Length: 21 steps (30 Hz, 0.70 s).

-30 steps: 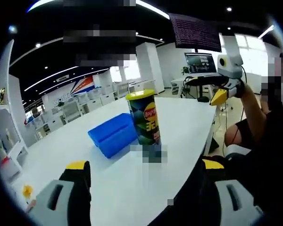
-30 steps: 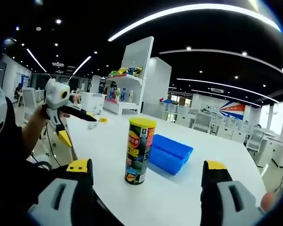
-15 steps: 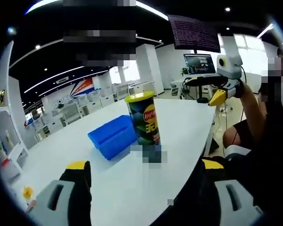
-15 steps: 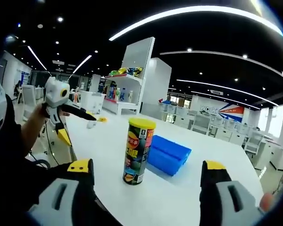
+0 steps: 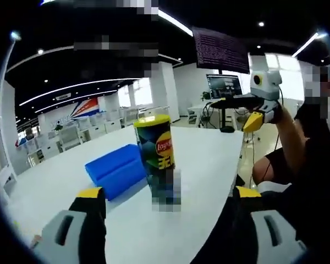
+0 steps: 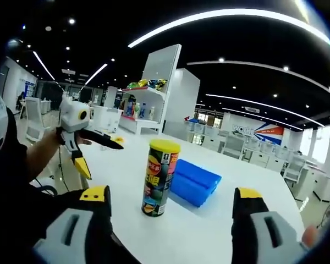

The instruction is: Open the lid of the chip container on the table, take out the chips, place them into the box in front of the container, and close the lid

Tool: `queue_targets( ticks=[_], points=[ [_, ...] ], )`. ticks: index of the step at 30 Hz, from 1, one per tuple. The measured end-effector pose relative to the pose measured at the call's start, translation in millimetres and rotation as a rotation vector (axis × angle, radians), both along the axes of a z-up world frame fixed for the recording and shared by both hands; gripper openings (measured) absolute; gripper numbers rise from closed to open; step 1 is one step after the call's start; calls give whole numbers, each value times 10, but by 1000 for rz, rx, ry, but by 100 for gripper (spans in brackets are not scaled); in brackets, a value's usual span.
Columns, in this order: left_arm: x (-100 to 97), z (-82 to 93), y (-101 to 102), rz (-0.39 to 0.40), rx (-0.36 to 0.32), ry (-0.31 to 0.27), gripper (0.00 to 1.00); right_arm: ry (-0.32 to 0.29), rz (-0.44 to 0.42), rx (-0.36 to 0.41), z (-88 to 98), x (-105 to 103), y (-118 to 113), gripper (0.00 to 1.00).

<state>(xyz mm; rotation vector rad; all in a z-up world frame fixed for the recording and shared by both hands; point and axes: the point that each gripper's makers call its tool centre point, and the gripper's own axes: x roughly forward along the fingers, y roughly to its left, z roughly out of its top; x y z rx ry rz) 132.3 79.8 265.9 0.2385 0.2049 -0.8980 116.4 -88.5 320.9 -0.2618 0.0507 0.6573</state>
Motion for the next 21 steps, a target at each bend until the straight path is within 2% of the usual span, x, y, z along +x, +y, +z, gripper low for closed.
queue_targets(
  ticks=[3, 6, 13, 14, 15, 19, 21],
  points=[
    [124, -101, -104, 2, 26, -32, 95, -1, -6, -5, -3, 7, -9, 85],
    [214, -165, -179, -2, 24, -41, 95, -1, -7, -5, -7, 11, -11, 85],
    [427, -68, -342, 2, -142, -37, 87, 6, -6, -7, -45, 25, -10, 84],
    [436, -69, -366, -8, -153, -32, 87, 7, -6, -7, -49, 26, -10, 84],
    [427, -111, -417, -34, -154, -1, 88, 6, -6, -8, -51, 29, -10, 84],
    [537, -121, -497, -19, -168, -33, 87, -7, -18, -9, -36, 36, -31, 84],
    [545, -150, -562, -34, -159, -30, 85, -1, -15, -2, -43, 33, -30, 84]
  ],
)
